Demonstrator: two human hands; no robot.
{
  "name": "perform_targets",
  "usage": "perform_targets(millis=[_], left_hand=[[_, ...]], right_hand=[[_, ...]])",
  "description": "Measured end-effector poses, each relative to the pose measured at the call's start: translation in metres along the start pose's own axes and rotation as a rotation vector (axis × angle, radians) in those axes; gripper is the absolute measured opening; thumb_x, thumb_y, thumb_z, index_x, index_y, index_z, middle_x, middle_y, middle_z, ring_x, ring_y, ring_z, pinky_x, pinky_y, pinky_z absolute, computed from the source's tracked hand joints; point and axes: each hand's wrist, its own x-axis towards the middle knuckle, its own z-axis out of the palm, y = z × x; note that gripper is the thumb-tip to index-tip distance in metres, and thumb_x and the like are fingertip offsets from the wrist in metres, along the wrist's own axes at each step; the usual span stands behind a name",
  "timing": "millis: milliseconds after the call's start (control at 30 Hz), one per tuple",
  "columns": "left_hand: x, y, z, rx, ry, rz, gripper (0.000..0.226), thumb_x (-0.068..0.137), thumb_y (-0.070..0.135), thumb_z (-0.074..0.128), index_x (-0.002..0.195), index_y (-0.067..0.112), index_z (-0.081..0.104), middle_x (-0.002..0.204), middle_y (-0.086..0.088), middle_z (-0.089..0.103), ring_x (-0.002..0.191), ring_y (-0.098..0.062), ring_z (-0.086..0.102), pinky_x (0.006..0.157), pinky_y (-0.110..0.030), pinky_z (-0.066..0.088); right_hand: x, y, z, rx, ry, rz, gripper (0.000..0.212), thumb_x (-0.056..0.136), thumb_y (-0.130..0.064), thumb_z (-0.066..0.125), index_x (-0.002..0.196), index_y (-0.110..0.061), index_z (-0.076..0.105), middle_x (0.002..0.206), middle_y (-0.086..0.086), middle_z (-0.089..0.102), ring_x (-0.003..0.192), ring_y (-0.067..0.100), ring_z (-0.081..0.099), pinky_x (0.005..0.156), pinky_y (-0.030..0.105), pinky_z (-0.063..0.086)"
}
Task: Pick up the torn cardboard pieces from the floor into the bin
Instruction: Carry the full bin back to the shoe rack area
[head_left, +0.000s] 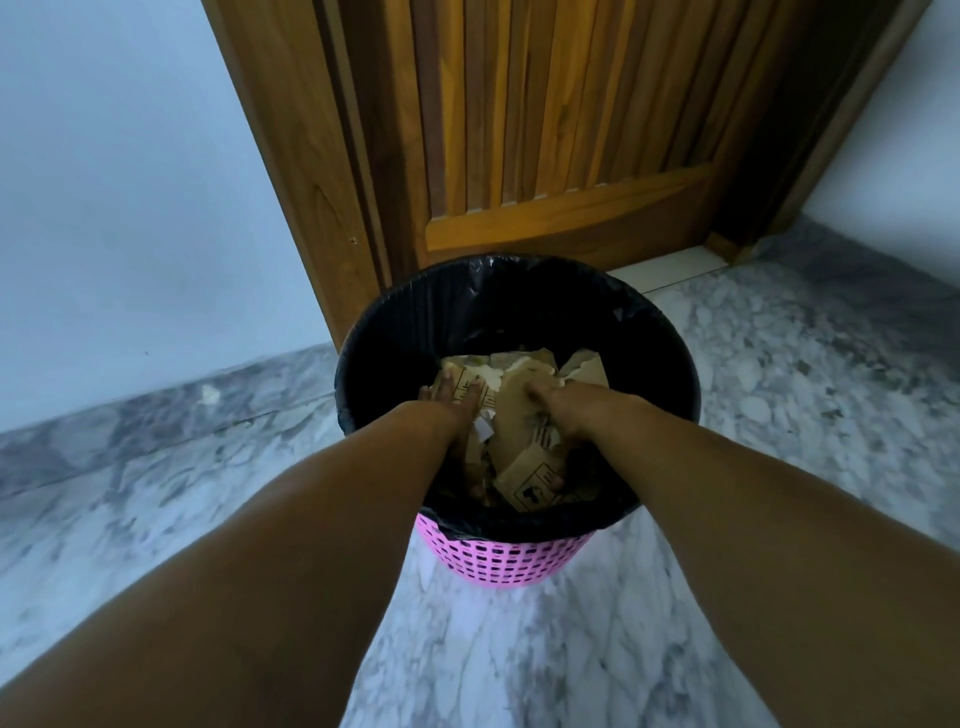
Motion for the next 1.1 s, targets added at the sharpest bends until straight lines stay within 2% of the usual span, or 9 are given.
perform_targets(millis=[133, 233, 300, 400, 500, 567, 700, 800, 1100], left_hand=[[-0.011, 0.002, -0.001, -0.035, 0.009, 0.012, 0.131, 0.072, 0.044, 0.079, 0.146, 0.030, -0.027, 0.152, -0.010, -0.037, 0.144, -0.041, -0.018, 0.117, -0.059, 0.007], [-0.023, -0.006, -0.018, -0.025, -0.010, 0.015, 0.147, 0.058, 0.059, 0.082, 0.141, 0.031, -0.037, 0.151, -0.011, -0.039, 0.144, -0.043, -0.014, 0.115, -0.064, 0.002], [-0.034, -0.019, -0.036, -0.112, 0.002, 0.053, 0.155, 0.049, 0.065, 0.082, 0.138, 0.032, -0.040, 0.153, -0.011, -0.036, 0.145, -0.043, -0.009, 0.117, -0.061, 0.006], [-0.052, -0.043, -0.065, -0.287, 0.310, 0.170, 0.132, 0.065, 0.064, 0.074, 0.151, 0.023, -0.019, 0.162, -0.012, 0.001, 0.147, -0.034, 0.013, 0.120, -0.047, 0.015], [-0.055, -0.061, -0.072, -0.114, 0.667, 0.094, 0.095, 0.086, 0.054, 0.056, 0.153, 0.013, 0.002, 0.161, -0.011, 0.008, 0.148, -0.032, 0.010, 0.119, -0.051, 0.009], [-0.047, -0.071, -0.064, -0.091, 0.659, 0.019, 0.088, 0.089, 0.041, 0.055, 0.153, 0.012, 0.003, 0.161, -0.011, 0.003, 0.148, -0.035, 0.005, 0.117, -0.058, 0.010], [-0.034, -0.082, -0.052, -0.529, 0.493, 0.009, 0.076, 0.088, 0.016, 0.053, 0.149, 0.014, 0.008, 0.150, -0.022, 0.030, 0.129, -0.045, 0.042, 0.100, -0.054, 0.041], [-0.038, -0.075, -0.060, -0.604, 0.494, -0.087, 0.046, 0.092, 0.024, 0.047, 0.132, 0.013, 0.026, 0.125, -0.024, 0.052, 0.111, -0.044, 0.055, 0.086, -0.050, 0.045], [-0.040, -0.068, -0.057, -0.550, 0.650, -0.224, 0.022, 0.100, 0.028, 0.034, 0.111, 0.010, 0.039, 0.100, -0.024, 0.064, 0.093, -0.043, 0.060, 0.068, -0.040, 0.036]], right_hand=[[-0.015, 0.003, -0.005, 0.091, -0.024, 0.049, 0.071, 0.095, -0.030, 0.055, 0.153, -0.025, 0.016, 0.154, 0.020, 0.030, 0.131, 0.037, 0.044, 0.102, 0.041, 0.040], [-0.033, 0.020, -0.023, 0.099, 0.060, 0.035, 0.101, 0.072, -0.061, 0.072, 0.152, -0.034, 0.017, 0.145, 0.011, 0.041, 0.130, 0.037, 0.044, 0.103, 0.047, 0.039], [-0.047, 0.037, -0.039, -0.079, 0.260, 0.050, 0.119, 0.055, -0.077, 0.071, 0.151, -0.035, 0.016, 0.142, 0.011, 0.040, 0.131, 0.035, 0.039, 0.103, 0.049, 0.034], [-0.058, 0.055, -0.048, 0.028, 0.632, 0.314, 0.094, 0.072, -0.076, 0.059, 0.143, -0.021, 0.032, 0.139, 0.015, 0.037, 0.129, 0.037, 0.035, 0.101, 0.050, 0.032], [-0.053, 0.056, -0.035, 0.499, 0.488, 0.504, 0.073, 0.092, -0.048, 0.055, 0.147, -0.014, 0.021, 0.144, 0.024, 0.034, 0.130, 0.045, 0.037, 0.101, 0.053, 0.035], [-0.055, 0.056, -0.029, 0.598, 0.438, 0.479, 0.061, 0.097, -0.028, 0.051, 0.148, -0.012, 0.021, 0.135, 0.029, 0.045, 0.121, 0.046, 0.048, 0.094, 0.047, 0.041], [-0.057, 0.051, -0.035, 0.547, 0.448, 0.506, 0.041, 0.095, -0.011, 0.048, 0.134, -0.008, 0.034, 0.111, 0.029, 0.058, 0.100, 0.043, 0.058, 0.071, 0.037, 0.038], [-0.053, 0.048, -0.038, 0.517, 0.412, 0.530, 0.036, 0.094, -0.011, 0.049, 0.127, -0.005, 0.036, 0.109, 0.027, 0.057, 0.096, 0.042, 0.058, 0.069, 0.037, 0.038], [-0.045, 0.047, -0.041, 0.627, 0.473, 0.667, 0.035, 0.103, -0.033, 0.035, 0.111, 0.000, 0.045, 0.111, 0.028, 0.057, 0.099, 0.043, 0.057, 0.072, 0.040, 0.037]])
